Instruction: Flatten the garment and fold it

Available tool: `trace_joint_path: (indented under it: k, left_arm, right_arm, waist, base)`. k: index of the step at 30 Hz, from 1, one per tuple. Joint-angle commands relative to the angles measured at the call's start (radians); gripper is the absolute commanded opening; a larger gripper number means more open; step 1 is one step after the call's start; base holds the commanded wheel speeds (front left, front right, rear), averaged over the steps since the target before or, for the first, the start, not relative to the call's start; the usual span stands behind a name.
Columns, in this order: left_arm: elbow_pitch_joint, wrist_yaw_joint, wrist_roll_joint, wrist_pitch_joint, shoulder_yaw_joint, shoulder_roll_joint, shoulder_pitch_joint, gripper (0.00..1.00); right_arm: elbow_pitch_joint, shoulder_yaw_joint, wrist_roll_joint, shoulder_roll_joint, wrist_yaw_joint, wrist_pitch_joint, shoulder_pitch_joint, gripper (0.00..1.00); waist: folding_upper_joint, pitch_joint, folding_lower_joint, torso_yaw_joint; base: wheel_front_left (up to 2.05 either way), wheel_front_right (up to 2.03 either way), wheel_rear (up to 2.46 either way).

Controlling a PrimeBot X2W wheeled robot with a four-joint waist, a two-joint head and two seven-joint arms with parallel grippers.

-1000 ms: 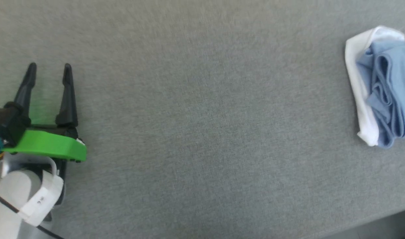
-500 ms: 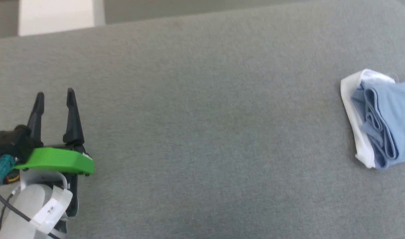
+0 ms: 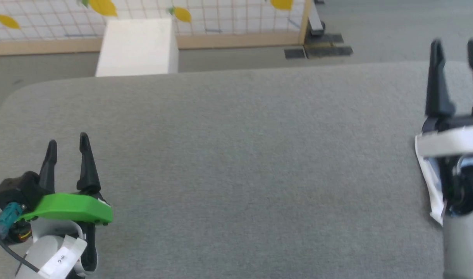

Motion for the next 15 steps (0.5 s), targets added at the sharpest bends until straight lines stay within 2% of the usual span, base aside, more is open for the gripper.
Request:
trace_joint_path:
  k: [1, 7, 15]
  left_arm:
    - [0.005, 0.001, -0.009, -0.005, 0.002, -0.006, 0.015, 1.0]
    - [0.02, -0.007, -0.03, -0.008, 0.003, -0.023, 0.029, 1.0]
    - [0.059, -0.035, -0.046, -0.009, -0.017, -0.039, 0.035, 1.0]
  right_arm:
    - [-0.011, -0.008, -0.012, 0.016, -0.001, -0.019, 0.037, 1.0]
    - [-0.006, -0.009, -0.025, 0.059, -0.001, -0.072, 0.167, 1.0]
    - [0.054, 0.006, -0.053, 0.071, -0.001, -0.105, 0.278, 1.0]
  waist:
    - [0.0, -0.054, 0.0001, 0.054]
    - [0.0, -0.062, 0.0001, 0.075]
    - [0.0, -0.058, 0.0001, 0.09]
  base:
    - [0.0, 0.0, 0.0]
    - [0.0, 0.0, 0.0]
    - [0.0, 0.0, 0.0]
